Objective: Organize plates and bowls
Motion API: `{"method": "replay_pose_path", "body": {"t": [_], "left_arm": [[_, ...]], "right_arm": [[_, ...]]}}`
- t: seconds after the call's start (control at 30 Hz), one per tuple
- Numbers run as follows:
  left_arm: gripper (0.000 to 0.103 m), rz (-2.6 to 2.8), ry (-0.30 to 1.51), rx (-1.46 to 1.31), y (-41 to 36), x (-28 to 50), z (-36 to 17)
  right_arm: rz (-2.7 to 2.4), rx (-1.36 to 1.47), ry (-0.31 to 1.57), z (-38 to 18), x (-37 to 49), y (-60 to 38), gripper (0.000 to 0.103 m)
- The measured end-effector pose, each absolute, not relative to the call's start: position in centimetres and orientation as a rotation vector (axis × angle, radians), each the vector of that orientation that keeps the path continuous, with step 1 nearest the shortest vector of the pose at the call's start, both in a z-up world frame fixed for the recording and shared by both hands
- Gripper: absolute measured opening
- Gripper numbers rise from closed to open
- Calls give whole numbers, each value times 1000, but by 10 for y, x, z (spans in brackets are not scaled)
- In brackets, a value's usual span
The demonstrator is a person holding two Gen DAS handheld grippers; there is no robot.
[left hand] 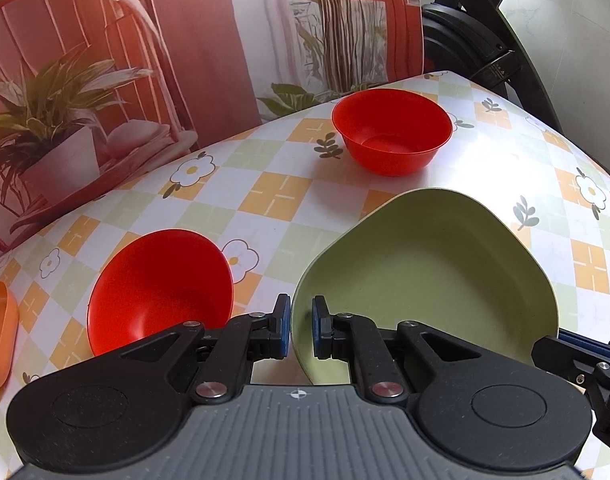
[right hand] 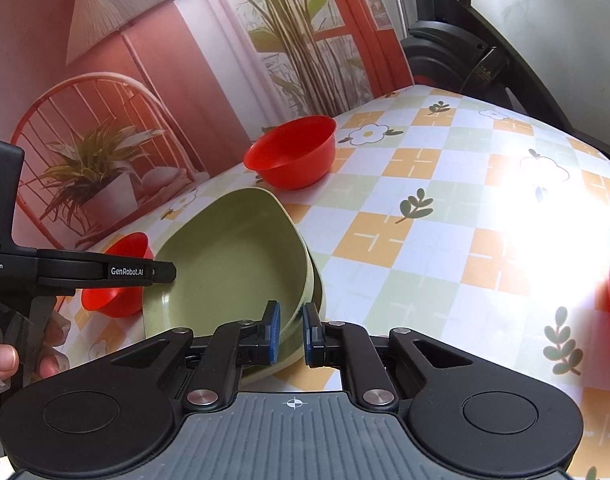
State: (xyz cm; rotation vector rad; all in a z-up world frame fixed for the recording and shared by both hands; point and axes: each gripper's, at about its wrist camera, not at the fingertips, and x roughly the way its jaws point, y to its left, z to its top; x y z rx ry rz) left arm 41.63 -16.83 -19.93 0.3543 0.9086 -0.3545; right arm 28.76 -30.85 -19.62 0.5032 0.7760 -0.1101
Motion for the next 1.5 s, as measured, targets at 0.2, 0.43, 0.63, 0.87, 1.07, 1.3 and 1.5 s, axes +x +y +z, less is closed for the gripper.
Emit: {"method": "replay_pose_path", "body": {"t": [0.2,0.43,0.63,0.87,1.07,1.3,1.5], "left_arm": [[12,-347,909,372,-172,416,-202],[12,-338,917,390,-174,417,-205],[13,-314,906,409,-176,415,-206],[14,-301,871,406,-175,410,-199],[14,-296,855,340,-168,408,-187],[14,-283,829,308,-159,403,-175],[14,-274,816,268,-143,401,-165]], "right_arm": [[-105,502,791,-198,289,-310,11],[-98,506,796,-197,290,-310,11],[-94,513,805,-199,290,-312,12],[-85,527,797,-199,287,-313,15],[-118,527,760,-194,283,-317,16],[-147,514,745,-197,295,-327,7],[-162,507,779,-196,297,-321,8]]}}
